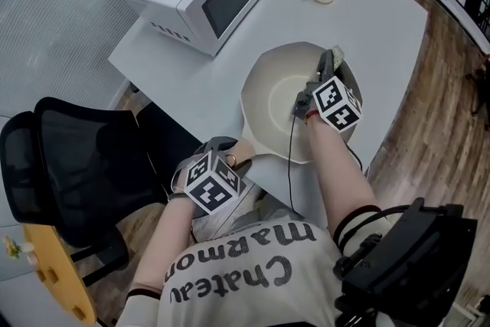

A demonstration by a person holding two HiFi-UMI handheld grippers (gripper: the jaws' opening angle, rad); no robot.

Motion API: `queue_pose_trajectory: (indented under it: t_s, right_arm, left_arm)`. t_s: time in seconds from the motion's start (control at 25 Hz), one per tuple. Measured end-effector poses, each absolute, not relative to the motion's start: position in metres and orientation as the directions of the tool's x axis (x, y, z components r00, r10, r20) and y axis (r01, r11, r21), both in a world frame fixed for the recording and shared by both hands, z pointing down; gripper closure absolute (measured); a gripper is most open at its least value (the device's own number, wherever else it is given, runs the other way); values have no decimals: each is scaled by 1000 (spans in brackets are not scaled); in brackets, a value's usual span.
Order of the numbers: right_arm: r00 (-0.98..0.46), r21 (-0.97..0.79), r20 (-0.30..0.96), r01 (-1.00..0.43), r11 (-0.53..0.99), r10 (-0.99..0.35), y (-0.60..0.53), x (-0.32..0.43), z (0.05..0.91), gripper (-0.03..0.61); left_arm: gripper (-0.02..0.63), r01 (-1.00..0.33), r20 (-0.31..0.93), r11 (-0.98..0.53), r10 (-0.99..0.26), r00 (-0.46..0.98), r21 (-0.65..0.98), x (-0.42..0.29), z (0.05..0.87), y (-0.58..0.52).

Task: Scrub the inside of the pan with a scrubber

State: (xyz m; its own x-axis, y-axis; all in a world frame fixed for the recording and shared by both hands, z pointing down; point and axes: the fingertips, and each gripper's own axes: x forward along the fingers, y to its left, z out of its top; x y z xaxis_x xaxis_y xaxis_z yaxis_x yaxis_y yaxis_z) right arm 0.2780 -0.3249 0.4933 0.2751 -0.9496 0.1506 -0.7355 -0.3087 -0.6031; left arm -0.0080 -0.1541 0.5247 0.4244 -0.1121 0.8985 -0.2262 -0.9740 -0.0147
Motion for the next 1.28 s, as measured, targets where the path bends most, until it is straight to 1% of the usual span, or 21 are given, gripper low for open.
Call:
queue_pose_trajectory:
  t_s: [0.12, 0.2, 0.28, 0.36, 0.4, 0.44, 0.52, 0.6, 0.64, 0.68, 0.72, 0.8, 0.96, 1.0, 1.08, 1.16, 1.28]
  right_arm:
    - [319, -628, 155, -699, -343, -935, -310, 292, 492, 522]
    - [322, -666, 153, -665, -338, -934, -302, 297, 493, 522]
    - [307, -697, 141, -644, -314, -941, -301, 301, 492, 522]
    - [253, -711, 143, -646, -277, -957, -304, 299, 487, 522]
    - [191, -714, 152, -657, -241, -970, -308, 291, 482, 522]
    - [93, -717, 166, -672, -185, -982, -312, 277, 477, 522]
    - [-205, -738, 213, -674, -20, -955, -317, 224, 473, 522]
    - [-519, -773, 252, -615, 152, -817, -309, 154, 476, 522]
    - [-636, -792, 261, -571, 215, -726, -300, 121, 478, 522]
    - [-716, -811, 264, -527, 253, -646, -291, 94, 481, 522]
    - [-765, -828, 265, -493, 269, -587, -283, 73, 483, 522]
    - [-807, -837, 271, -467, 285, -525, -272, 46, 489, 522]
    - [-789, -723, 320, -561, 404, -524, -283, 30, 501, 521]
    - [-797, -718, 317, -556, 419, -514, -284, 29, 503, 520]
    - [-834, -772, 299, -497, 397, -463, -285, 28, 510, 520]
    - [-859, -816, 307, -460, 352, -410, -288, 29, 517, 521]
    - [-836, -745, 390, -533, 402, -385, -292, 31, 527, 520]
  left_arm:
    - [391, -237, 896, -971, -111, 430, -7, -8, 523, -155]
    - [393, -239, 893, -971, -114, 435, -8, -8, 522, -155]
    - [396, -239, 888, -971, -112, 445, -3, -7, 521, -154]
    - [396, -241, 884, -970, -109, 454, 5, -4, 521, -153]
    - [396, -240, 884, -971, -109, 454, 4, -4, 522, -153]
    - [396, -238, 884, -971, -111, 453, 1, -4, 522, -153]
    - [396, -237, 886, -971, -114, 450, -4, -6, 523, -153]
    - [396, -238, 888, -971, -115, 444, -7, -9, 522, -154]
    - [396, -237, 890, -972, -115, 441, -9, -9, 520, -155]
    - [396, -234, 891, -972, -115, 440, -10, -8, 519, -156]
    - [396, -229, 891, -973, -113, 441, -10, -7, 519, -156]
    - [394, -223, 888, -975, -105, 447, -3, -5, 520, -155]
    - [393, -209, 888, -978, -96, 450, 0, -8, 521, -156]
    - [391, -199, 889, -980, -91, 448, 0, -8, 521, -155]
    - [385, -169, 896, -986, -83, 435, -9, -10, 522, -154]
    - [383, -144, 905, -989, -79, 419, -20, -14, 522, -155]
    - [382, -137, 906, -990, -73, 416, -17, -16, 522, -154]
